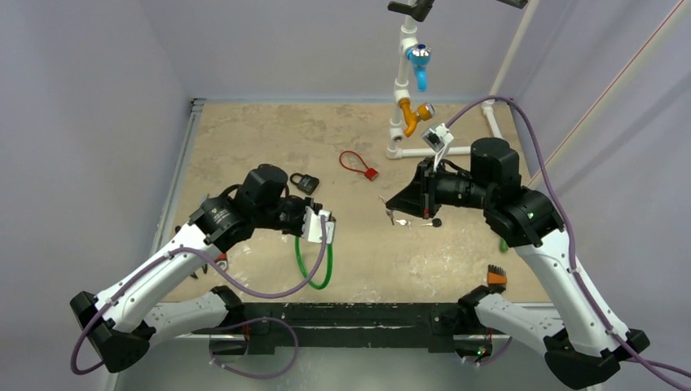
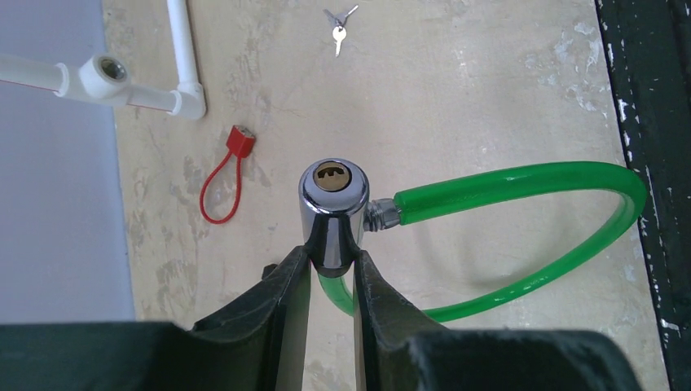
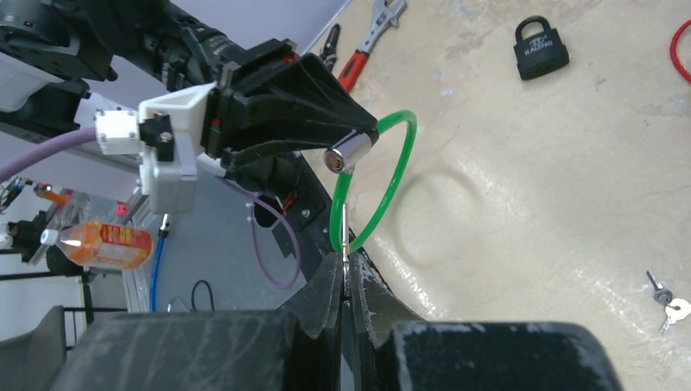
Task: Unlock with the key
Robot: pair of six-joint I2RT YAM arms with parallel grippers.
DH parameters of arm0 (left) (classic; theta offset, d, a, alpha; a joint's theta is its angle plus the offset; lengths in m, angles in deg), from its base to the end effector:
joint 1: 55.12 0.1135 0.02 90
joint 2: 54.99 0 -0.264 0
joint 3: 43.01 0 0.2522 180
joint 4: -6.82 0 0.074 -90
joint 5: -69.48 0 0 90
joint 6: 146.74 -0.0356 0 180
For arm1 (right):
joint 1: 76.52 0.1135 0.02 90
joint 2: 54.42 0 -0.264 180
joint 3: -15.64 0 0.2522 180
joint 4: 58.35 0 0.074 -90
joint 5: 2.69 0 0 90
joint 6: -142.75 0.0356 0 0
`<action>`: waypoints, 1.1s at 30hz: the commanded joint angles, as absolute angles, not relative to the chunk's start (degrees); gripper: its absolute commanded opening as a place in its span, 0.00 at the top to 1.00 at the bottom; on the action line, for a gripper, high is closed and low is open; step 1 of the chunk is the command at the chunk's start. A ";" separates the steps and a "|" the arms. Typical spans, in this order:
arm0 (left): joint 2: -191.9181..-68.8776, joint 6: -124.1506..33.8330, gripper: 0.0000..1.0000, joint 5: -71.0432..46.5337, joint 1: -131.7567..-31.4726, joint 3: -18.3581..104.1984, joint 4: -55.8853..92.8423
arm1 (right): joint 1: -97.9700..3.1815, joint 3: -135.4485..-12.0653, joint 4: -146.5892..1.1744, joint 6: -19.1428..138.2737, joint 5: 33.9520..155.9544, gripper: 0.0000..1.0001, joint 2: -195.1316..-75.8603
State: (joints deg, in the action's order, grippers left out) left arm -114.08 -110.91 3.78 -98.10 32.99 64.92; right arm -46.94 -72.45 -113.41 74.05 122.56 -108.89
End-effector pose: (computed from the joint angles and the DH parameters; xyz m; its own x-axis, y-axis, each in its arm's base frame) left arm 0.1406 -0.1510 0.3433 0.4054 0.6322 -0.6602 0.8870 -0.0973 0.4515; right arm 0.1399 0.1030 0.4303 -0.6123 -0.0065 -0.7906 -0.6954 0.4802 0.5347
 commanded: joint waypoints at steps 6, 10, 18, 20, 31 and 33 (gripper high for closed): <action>-112.84 -107.03 1.00 -5.75 -103.73 27.46 48.32 | -39.04 -74.24 -118.58 69.77 117.22 1.00 -113.29; -115.84 -106.95 1.00 -9.15 -105.20 27.75 47.23 | -34.83 -73.80 -119.78 69.94 113.86 1.00 -115.99; -115.91 -110.14 1.00 -14.50 -108.64 25.86 44.83 | -34.24 -75.03 -122.71 68.06 113.51 1.00 -119.62; -115.68 -111.48 1.00 -14.64 -109.32 25.57 44.92 | -33.76 -74.70 -122.57 68.11 113.50 1.00 -120.52; -114.84 -116.39 1.00 -16.18 -112.97 23.75 43.76 | -32.97 -75.02 -122.89 68.95 113.45 1.00 -123.62; -114.57 -116.44 1.00 -16.52 -113.12 23.64 43.54 | -32.93 -74.68 -122.53 69.21 113.88 1.00 -123.75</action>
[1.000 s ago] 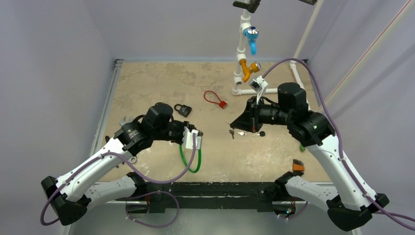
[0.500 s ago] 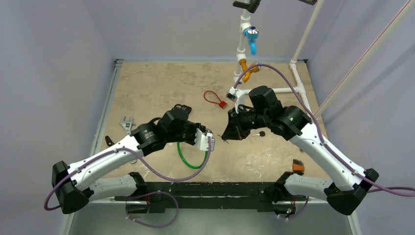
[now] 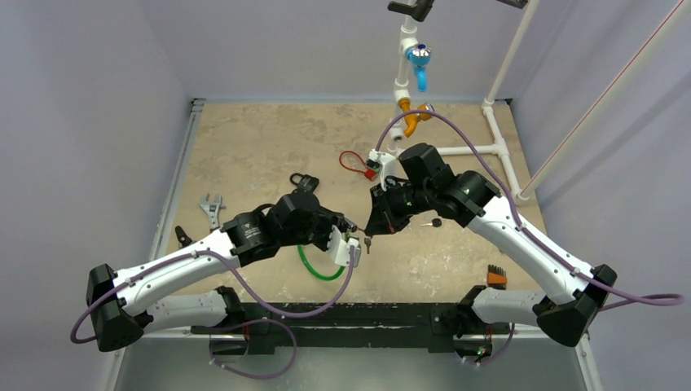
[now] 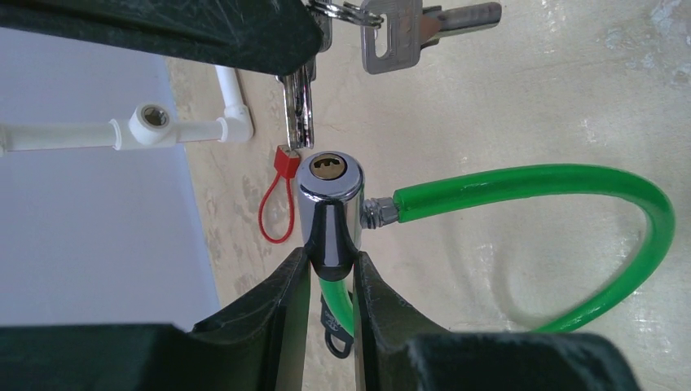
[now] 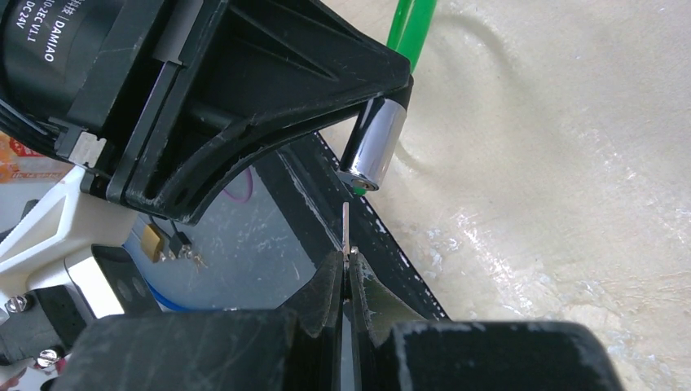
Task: Unlock with the key
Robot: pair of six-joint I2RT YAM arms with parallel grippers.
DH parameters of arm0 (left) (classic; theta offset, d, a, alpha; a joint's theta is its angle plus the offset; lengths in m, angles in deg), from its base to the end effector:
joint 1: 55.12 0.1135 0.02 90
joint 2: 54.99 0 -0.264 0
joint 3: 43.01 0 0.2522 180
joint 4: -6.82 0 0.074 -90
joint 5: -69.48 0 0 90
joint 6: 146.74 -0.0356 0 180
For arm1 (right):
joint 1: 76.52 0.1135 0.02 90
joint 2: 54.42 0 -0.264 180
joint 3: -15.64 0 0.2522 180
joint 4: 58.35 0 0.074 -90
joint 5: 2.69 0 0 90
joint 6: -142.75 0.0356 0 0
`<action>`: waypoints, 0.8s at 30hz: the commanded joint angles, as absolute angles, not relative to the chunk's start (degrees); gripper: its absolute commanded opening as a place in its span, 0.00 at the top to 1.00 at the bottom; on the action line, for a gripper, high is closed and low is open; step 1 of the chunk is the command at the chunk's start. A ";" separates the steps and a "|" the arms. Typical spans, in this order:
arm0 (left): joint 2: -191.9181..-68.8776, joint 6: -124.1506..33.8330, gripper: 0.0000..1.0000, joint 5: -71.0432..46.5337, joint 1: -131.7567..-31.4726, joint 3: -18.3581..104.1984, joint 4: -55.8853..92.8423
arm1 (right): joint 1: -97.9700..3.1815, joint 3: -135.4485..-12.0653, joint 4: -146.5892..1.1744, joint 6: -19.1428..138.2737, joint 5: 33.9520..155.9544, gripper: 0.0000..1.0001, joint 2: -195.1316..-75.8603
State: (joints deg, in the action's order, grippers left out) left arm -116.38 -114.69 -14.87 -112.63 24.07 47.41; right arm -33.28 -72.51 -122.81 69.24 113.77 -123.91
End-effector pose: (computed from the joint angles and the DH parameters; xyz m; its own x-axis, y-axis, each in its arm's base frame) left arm 0.1229 -0.1995 0.3077 0.5851 0.6514 -0.4830 0.7289 -0.1615 0.6653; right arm 0.1642 0.1761 0.3656 -0.7391 -0.3462 -0.5778 -0.6568 0.5607 0.5042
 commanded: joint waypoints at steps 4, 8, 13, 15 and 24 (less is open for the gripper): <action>-113.88 -117.15 1.00 -16.71 -113.12 23.02 43.15 | -32.93 -74.08 -121.73 69.64 115.69 1.00 -124.16; -113.07 -118.08 1.00 -16.61 -113.28 22.12 43.28 | -32.93 -73.26 -121.00 70.07 116.78 1.00 -124.36; -112.85 -119.40 1.00 -16.71 -113.83 21.57 42.39 | -32.87 -72.78 -120.48 70.65 117.50 1.00 -124.53; -113.00 -119.54 1.00 -16.82 -114.16 21.59 41.70 | -32.92 -72.83 -120.65 70.58 117.36 1.00 -124.86; -113.30 -118.88 1.00 -17.07 -114.53 21.92 41.58 | -32.94 -71.05 -119.65 70.88 117.38 1.00 -125.08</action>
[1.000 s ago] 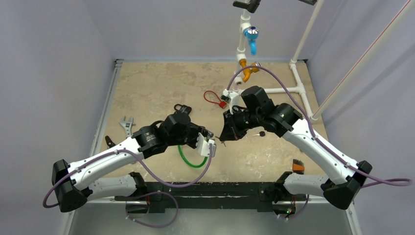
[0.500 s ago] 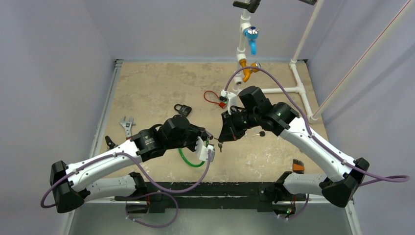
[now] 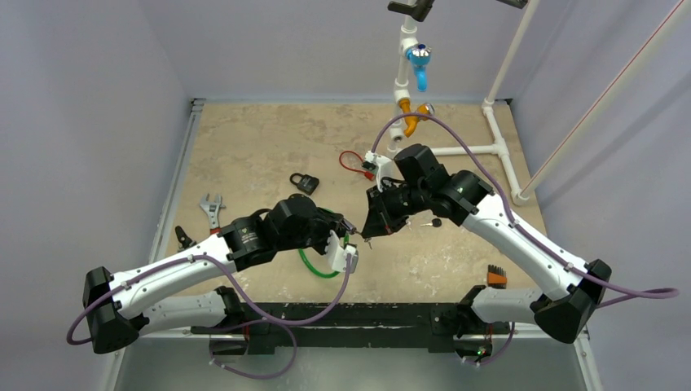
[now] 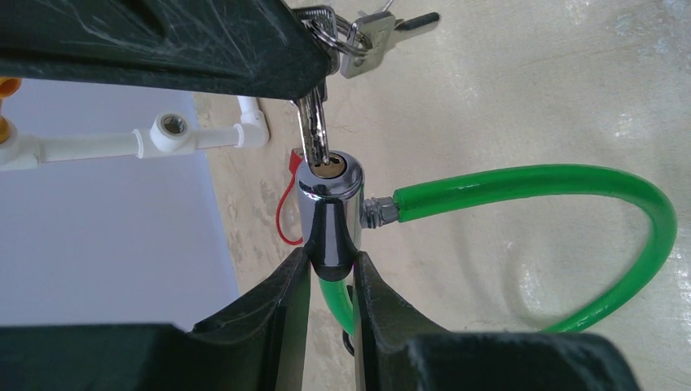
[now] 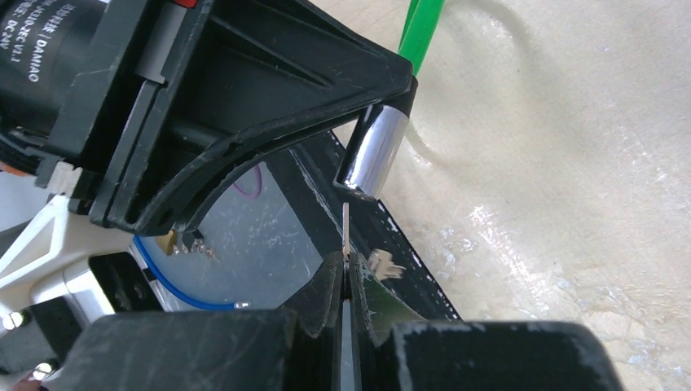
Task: Unlock with the key
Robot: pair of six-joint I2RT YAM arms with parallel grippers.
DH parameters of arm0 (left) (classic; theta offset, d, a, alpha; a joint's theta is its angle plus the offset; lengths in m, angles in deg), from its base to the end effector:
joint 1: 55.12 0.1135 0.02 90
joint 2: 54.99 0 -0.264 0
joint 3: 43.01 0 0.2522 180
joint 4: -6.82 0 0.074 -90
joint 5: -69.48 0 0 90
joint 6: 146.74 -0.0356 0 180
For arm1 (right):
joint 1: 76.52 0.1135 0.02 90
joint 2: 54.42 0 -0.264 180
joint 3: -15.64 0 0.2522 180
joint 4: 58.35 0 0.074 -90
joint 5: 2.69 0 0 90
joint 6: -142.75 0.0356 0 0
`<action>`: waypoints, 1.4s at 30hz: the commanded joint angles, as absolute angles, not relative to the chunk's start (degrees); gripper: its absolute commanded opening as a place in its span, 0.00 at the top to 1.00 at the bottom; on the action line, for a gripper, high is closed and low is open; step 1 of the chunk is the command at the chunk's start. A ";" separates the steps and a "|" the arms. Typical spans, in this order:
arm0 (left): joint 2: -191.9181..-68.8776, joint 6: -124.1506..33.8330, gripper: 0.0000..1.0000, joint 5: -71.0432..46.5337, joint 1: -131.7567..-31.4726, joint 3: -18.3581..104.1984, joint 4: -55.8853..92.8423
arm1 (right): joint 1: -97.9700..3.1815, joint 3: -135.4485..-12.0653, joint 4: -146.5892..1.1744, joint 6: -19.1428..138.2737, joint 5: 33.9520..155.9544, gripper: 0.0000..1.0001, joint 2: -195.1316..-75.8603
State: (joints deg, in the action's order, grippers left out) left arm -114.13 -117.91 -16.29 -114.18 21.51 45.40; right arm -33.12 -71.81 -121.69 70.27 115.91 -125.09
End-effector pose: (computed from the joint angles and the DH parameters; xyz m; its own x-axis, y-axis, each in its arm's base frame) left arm 0.1146 -0.1963 0.3038 0.6414 0.6293 -0.4389 0.6744 -0.1897 0.7136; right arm 0.1674 0.1817 0.3590 -0.7567 -0.3518 -0.5511 -0.6445 0.5429 0.5384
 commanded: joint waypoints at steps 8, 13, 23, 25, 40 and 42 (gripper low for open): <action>-113.17 -119.23 1.00 -17.08 -114.53 21.65 41.47 | -32.95 -70.78 -119.18 71.17 117.61 1.00 -125.08; -113.09 -119.39 1.00 -16.98 -114.53 21.73 41.41 | -32.93 -70.22 -118.22 71.37 118.34 1.00 -125.15; -112.02 -120.19 1.00 -16.96 -114.53 20.38 41.06 | -32.93 -69.62 -117.21 71.15 117.32 1.00 -125.74; -111.87 -120.37 1.00 -16.96 -114.53 20.25 41.06 | -32.93 -69.56 -117.11 71.18 117.14 1.00 -125.72; -111.32 -120.98 1.00 -16.91 -114.53 19.96 41.37 | -33.69 -69.35 -117.51 70.84 114.42 1.00 -124.46; -111.29 -120.99 1.00 -17.00 -114.53 20.04 41.33 | -33.92 -69.16 -117.34 70.94 114.28 1.00 -124.51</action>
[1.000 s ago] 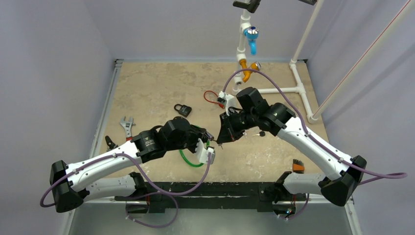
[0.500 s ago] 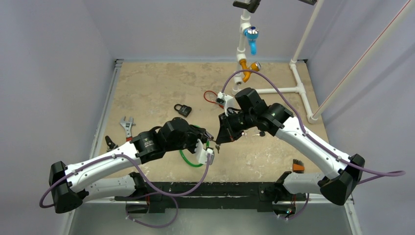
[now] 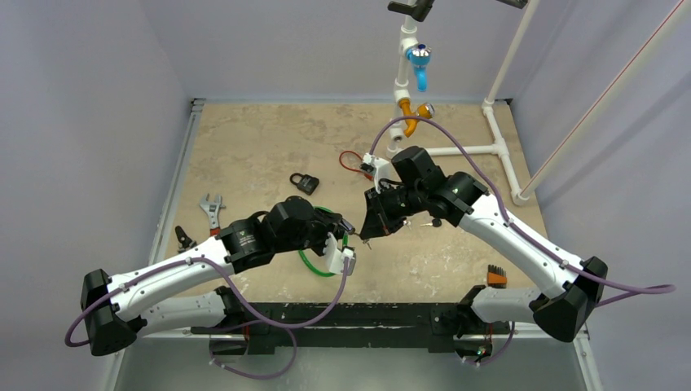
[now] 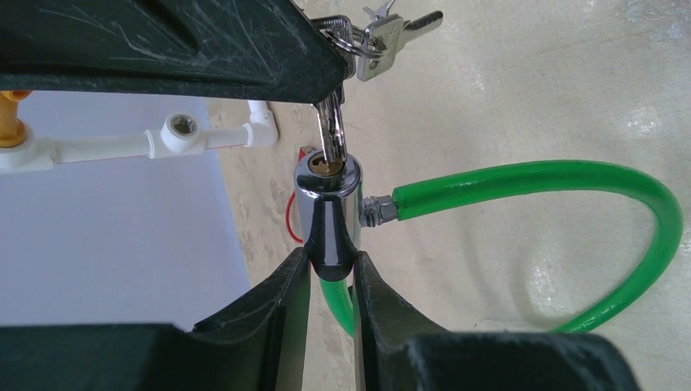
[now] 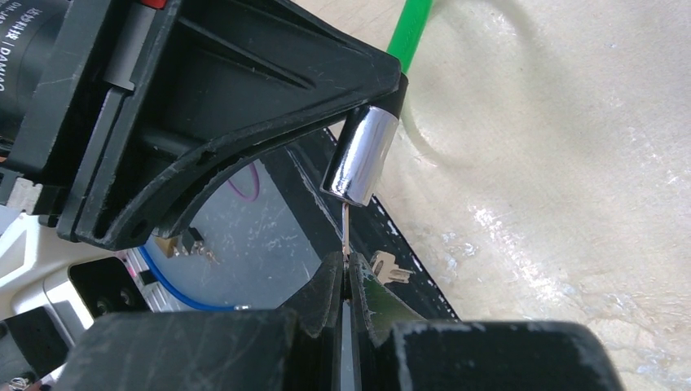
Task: Unlock with the key
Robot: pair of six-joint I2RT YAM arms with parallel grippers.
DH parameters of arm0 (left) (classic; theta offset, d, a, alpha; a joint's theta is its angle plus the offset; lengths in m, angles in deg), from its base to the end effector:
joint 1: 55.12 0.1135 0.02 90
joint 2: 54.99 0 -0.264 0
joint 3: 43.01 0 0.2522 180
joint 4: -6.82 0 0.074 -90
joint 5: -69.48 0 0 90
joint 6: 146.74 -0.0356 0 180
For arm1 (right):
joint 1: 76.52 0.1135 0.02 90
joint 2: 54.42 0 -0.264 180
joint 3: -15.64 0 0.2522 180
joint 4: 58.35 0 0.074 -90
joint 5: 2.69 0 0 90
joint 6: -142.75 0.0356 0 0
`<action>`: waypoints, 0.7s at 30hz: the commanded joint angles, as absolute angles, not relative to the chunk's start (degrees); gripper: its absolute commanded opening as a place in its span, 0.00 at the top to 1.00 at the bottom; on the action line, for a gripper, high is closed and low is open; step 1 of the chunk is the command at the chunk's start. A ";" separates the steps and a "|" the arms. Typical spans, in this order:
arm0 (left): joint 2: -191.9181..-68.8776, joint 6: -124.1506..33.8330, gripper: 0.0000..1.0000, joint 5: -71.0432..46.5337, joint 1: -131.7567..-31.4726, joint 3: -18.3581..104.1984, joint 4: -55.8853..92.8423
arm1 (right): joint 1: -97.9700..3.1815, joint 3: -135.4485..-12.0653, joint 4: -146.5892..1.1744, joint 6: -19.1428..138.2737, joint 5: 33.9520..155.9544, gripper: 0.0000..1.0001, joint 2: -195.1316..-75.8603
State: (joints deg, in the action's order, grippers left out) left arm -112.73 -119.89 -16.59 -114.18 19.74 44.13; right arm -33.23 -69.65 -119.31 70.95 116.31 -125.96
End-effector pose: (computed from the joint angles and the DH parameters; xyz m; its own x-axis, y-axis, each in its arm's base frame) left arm 0.1125 -0.1924 0.3003 0.6659 0.6203 -0.4144 0.6450 -0.1997 0.7376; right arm 0.1722 0.1859 0.3467 -0.7696 -0.3497 -0.5342 -0.6306 0.5474 0.5502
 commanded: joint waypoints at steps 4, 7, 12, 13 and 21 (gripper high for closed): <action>-111.31 -121.01 1.00 -16.76 -114.53 20.16 41.32 | -34.45 -69.46 -116.95 71.19 114.45 1.00 -124.87; -111.19 -121.03 1.00 -16.82 -114.53 20.38 41.39 | -35.06 -69.26 -116.28 71.44 114.67 1.00 -125.14; -111.20 -121.16 1.00 -16.82 -114.53 20.74 41.89 | -35.72 -68.97 -115.40 71.80 115.33 1.00 -124.82; -111.27 -121.16 1.00 -16.82 -114.53 20.76 41.93 | -35.74 -68.95 -115.34 71.74 115.53 1.00 -124.84; -111.85 -120.76 1.00 -16.97 -114.53 21.77 41.89 | -35.83 -66.94 -112.68 72.45 116.89 1.00 -124.79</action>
State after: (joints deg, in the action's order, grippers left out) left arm -112.71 -119.98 -17.47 -114.16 19.74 44.24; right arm -35.35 -67.97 -117.02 72.06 116.81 -125.90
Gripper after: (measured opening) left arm 0.210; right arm 0.008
